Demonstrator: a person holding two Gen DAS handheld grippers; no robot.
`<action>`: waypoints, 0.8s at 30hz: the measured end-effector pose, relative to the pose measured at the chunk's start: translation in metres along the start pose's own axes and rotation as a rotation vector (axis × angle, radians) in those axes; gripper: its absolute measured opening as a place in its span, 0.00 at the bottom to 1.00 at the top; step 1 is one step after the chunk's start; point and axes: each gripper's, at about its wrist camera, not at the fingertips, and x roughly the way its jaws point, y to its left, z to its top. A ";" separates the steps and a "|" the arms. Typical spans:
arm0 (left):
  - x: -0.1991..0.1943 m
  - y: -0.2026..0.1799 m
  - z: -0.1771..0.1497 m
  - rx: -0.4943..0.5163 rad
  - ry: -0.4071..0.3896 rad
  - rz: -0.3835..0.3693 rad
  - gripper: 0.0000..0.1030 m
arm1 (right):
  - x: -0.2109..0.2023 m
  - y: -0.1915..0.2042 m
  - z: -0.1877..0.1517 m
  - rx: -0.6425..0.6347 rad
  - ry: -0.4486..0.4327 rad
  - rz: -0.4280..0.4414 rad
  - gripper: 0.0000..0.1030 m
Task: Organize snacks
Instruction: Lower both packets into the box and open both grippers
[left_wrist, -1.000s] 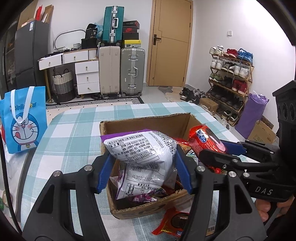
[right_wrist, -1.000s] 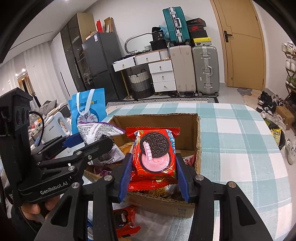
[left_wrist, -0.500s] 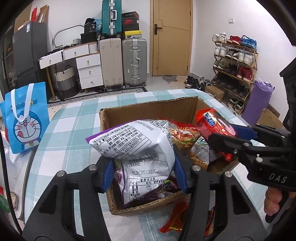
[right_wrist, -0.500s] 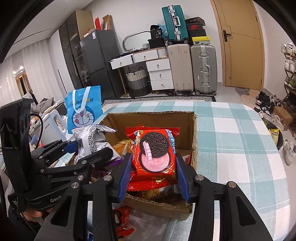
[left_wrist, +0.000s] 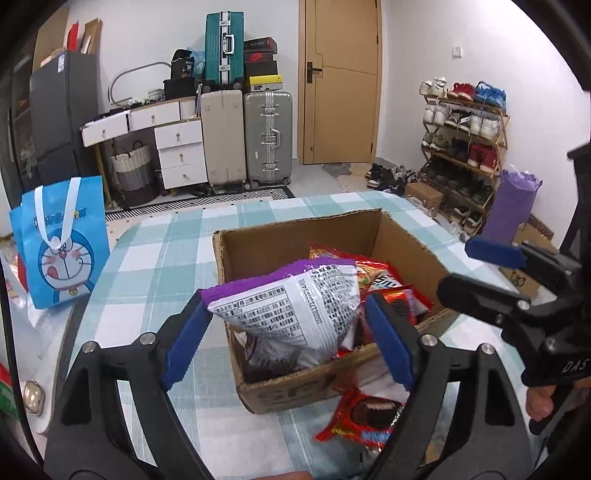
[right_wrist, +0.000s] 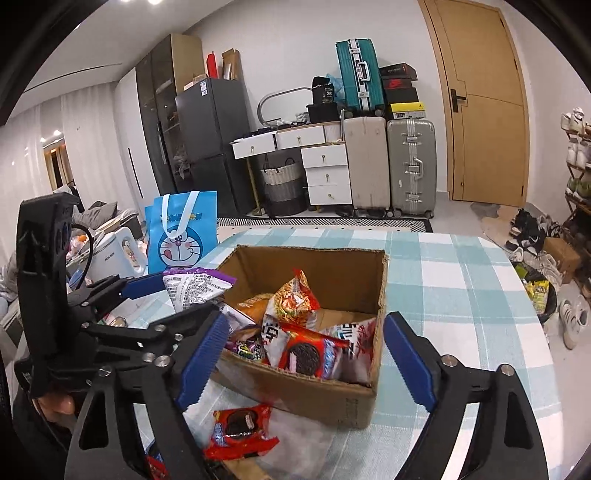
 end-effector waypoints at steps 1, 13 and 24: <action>-0.005 0.002 -0.001 -0.010 0.005 -0.009 0.84 | -0.004 -0.001 -0.002 0.008 -0.005 -0.002 0.89; -0.069 0.014 -0.036 -0.041 0.002 -0.051 0.99 | -0.040 0.002 -0.039 0.039 0.048 0.021 0.99; -0.108 0.008 -0.078 -0.022 0.035 -0.037 0.99 | -0.053 0.014 -0.066 0.027 0.105 0.021 0.99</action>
